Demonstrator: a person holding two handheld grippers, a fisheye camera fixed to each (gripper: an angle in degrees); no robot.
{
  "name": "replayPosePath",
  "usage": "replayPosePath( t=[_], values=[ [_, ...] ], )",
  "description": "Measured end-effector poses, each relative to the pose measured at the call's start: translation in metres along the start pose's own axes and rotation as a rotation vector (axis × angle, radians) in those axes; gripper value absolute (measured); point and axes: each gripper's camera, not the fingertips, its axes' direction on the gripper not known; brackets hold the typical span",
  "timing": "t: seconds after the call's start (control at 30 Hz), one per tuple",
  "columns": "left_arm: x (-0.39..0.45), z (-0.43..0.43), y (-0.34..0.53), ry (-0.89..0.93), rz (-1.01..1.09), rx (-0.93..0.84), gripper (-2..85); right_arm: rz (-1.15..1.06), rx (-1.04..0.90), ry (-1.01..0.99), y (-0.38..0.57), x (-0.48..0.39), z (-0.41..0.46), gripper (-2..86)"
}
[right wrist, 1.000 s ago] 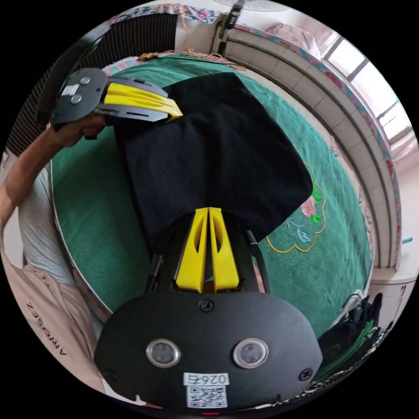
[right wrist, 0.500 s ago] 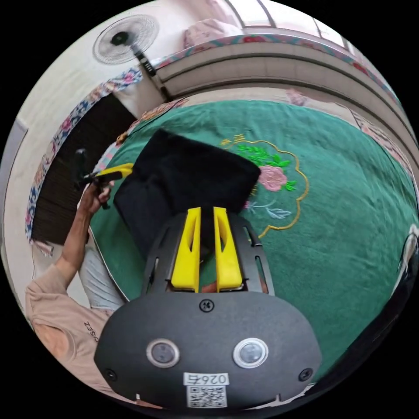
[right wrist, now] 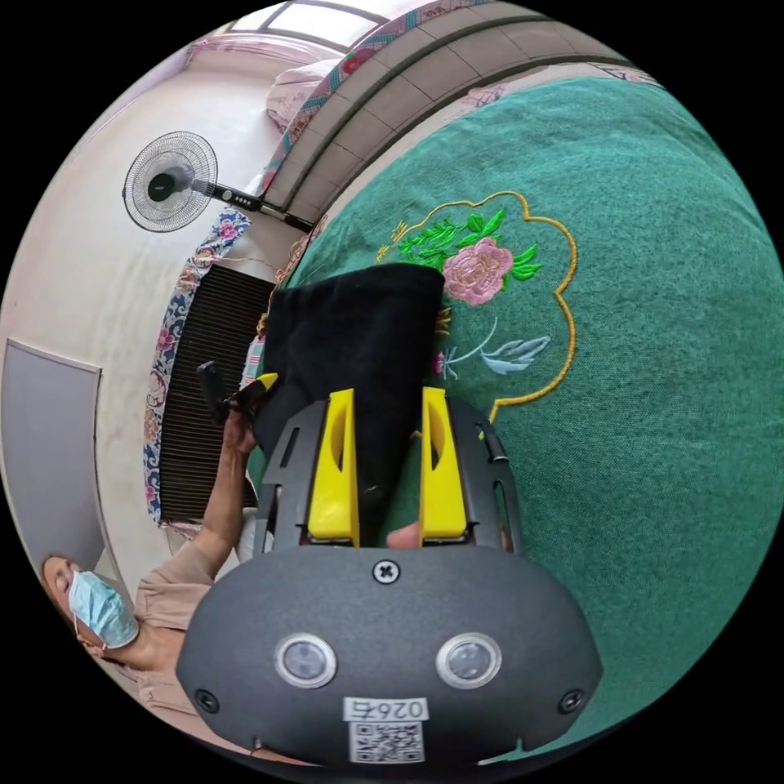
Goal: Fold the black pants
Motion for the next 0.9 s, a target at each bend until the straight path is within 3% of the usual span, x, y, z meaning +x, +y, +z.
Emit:
replayPosePath(
  t=[0.2, 0.4, 0.7, 0.9],
  values=[
    [-0.023, -0.018, 0.022, 0.160, -0.039, 0.060, 17.8, 0.004, 0.081, -0.141, 0.040, -0.043, -0.055, 7.1],
    [-0.017, -0.042, 0.044, 0.032, -0.081, 0.052, 12.2, -0.004, 0.107, -0.120, 0.112, -0.102, -0.086, 6.1],
    [0.041, -0.101, 0.094, -0.153, 0.004, 0.114, 8.1, -0.139, 0.155, 0.169, 0.310, -0.266, -0.066, 0.6],
    [0.059, -0.164, 0.146, -0.019, -0.075, 0.251, 7.7, -0.471, 0.281, 0.485, 0.530, -0.461, -0.046, 0.3]
  ],
)
